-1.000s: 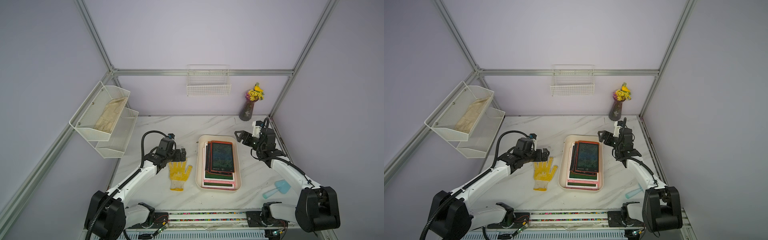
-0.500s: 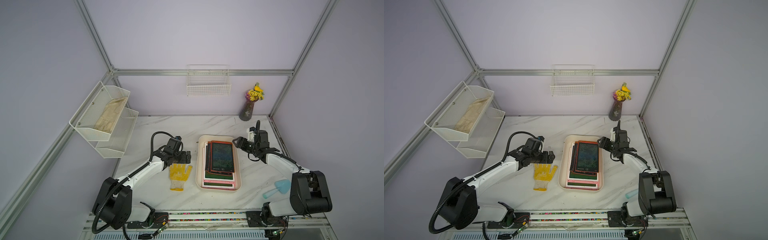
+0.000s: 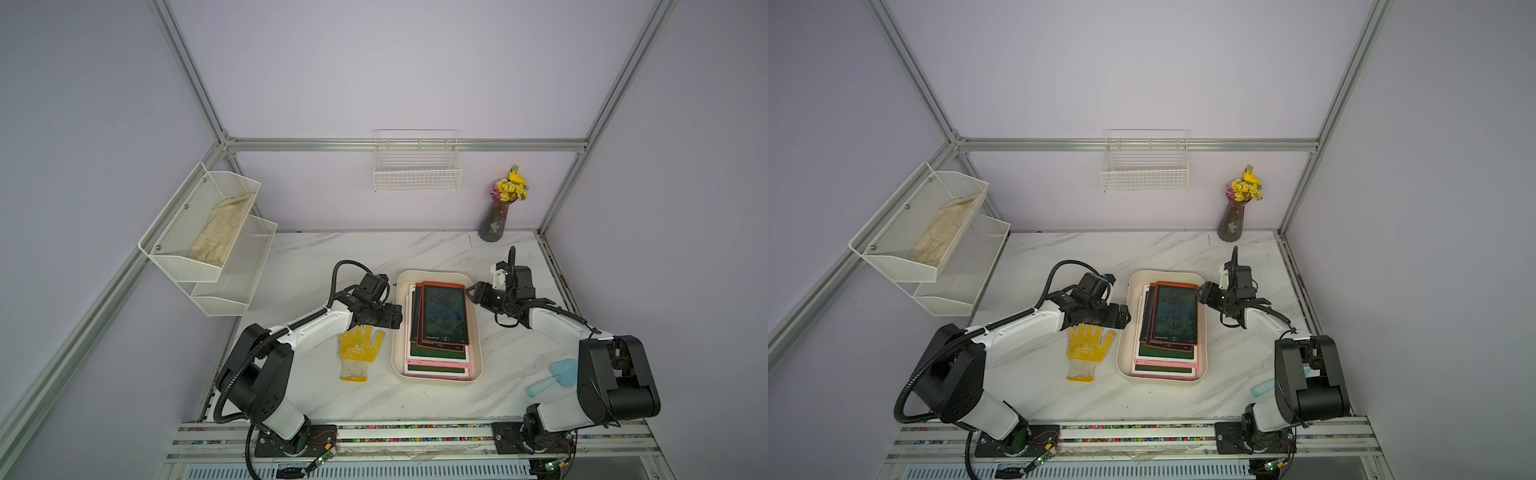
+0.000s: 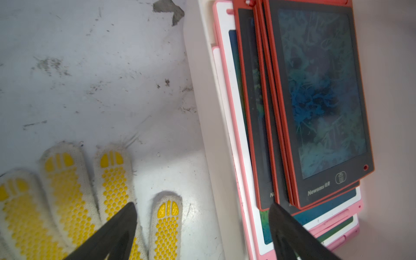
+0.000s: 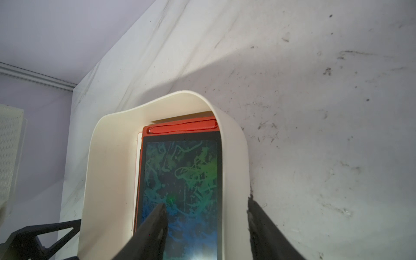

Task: Take out the writing tablet from the storage box
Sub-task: Move the storage box to the center of the board.

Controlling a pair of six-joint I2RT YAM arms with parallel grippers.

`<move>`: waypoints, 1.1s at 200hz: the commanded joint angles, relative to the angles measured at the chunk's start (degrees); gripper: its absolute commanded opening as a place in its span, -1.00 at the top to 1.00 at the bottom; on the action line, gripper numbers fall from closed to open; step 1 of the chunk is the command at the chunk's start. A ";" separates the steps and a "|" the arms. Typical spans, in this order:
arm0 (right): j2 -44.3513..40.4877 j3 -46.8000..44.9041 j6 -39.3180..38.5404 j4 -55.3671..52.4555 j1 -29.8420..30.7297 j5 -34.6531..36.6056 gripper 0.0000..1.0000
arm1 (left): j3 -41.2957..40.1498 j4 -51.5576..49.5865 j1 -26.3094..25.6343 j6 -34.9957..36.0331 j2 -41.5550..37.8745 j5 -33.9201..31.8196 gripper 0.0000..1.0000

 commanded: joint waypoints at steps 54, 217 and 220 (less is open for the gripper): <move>5.36 3.95 -1.81 -3.08 0.19 9.38 0.04 | 12.37 -0.67 -1.71 -0.76 7.68 4.01 -0.24; 26.53 26.47 -5.36 -5.71 -8.32 17.23 0.25 | 52.21 -2.50 -8.01 -2.50 36.90 14.32 -0.20; 26.98 26.97 -5.43 -5.72 -8.61 17.25 0.25 | 53.19 -2.50 -8.15 -2.64 37.62 14.38 -0.20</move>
